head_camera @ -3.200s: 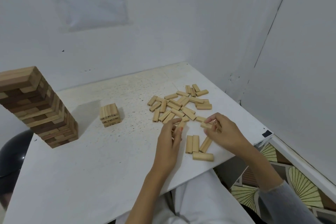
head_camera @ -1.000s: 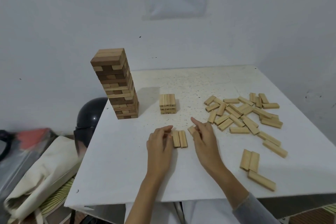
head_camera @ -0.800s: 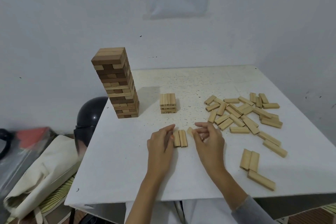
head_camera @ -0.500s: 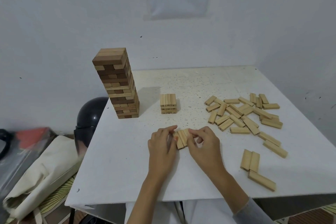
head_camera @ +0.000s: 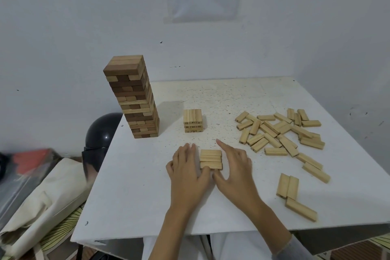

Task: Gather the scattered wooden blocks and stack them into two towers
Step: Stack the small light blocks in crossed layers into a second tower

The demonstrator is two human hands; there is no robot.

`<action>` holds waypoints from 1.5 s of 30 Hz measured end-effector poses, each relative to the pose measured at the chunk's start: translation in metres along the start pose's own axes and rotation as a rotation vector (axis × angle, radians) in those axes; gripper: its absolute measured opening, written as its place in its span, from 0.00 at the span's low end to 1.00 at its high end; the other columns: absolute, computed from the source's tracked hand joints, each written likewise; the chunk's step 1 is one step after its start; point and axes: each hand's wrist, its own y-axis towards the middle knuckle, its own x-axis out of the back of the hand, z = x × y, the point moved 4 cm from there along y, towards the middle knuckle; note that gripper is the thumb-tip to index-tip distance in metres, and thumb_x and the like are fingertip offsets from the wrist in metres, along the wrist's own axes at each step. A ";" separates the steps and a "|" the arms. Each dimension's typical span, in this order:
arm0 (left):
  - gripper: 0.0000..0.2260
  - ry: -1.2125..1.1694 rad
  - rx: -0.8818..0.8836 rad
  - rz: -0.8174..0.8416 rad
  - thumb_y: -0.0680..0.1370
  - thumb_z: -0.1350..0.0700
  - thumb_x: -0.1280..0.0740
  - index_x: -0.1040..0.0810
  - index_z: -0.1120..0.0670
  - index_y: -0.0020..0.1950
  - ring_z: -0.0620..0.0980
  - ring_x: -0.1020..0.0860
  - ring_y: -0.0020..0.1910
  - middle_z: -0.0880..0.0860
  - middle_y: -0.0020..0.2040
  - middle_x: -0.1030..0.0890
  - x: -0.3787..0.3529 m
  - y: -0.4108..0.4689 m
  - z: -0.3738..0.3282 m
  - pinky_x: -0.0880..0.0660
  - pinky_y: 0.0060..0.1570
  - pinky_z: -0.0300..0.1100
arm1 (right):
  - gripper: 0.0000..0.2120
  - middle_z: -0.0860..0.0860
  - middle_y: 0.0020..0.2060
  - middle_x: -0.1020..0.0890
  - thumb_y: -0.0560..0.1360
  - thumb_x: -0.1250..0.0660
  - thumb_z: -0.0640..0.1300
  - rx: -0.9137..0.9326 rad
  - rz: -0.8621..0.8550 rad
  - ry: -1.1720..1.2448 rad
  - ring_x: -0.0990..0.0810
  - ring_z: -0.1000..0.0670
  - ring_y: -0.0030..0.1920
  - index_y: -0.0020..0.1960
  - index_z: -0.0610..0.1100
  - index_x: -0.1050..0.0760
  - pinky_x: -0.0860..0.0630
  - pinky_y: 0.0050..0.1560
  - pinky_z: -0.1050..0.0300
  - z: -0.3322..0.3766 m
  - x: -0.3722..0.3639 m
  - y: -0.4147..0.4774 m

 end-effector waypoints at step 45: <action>0.40 0.259 0.017 0.148 0.67 0.40 0.70 0.58 0.50 0.80 0.47 0.66 0.77 0.44 0.79 0.60 -0.010 -0.001 -0.005 0.65 0.72 0.42 | 0.33 0.44 0.66 0.24 0.82 0.65 0.51 -0.081 0.129 -0.630 0.21 0.44 0.60 0.69 0.38 0.28 0.23 0.48 0.50 -0.006 -0.007 0.004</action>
